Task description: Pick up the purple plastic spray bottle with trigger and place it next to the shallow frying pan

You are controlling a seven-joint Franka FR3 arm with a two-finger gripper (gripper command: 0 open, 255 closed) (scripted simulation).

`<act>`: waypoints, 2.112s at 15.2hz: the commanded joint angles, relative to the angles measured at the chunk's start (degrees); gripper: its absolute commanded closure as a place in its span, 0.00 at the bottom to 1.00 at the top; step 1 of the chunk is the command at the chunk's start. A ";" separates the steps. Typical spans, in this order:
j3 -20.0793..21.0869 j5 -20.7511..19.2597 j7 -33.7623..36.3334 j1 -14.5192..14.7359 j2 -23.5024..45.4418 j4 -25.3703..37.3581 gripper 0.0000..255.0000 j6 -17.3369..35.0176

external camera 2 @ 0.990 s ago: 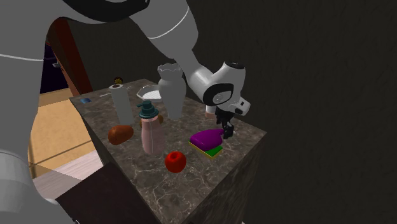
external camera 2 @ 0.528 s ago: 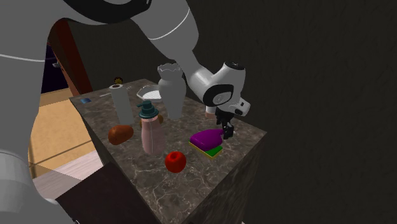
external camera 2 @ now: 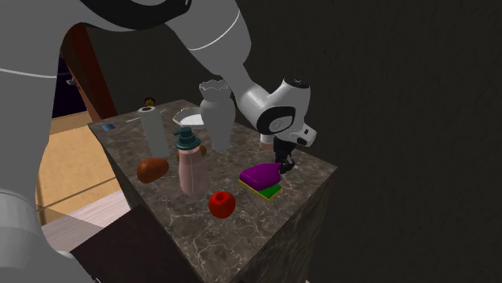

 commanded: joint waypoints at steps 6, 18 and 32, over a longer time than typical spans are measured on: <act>-0.61 -0.94 1.04 0.37 -2.37 -0.09 1.00 -2.23; -2.00 -3.75 4.09 1.15 -8.78 0.83 1.00 -9.36; -2.00 -6.61 9.21 3.14 -15.40 0.95 1.00 -15.40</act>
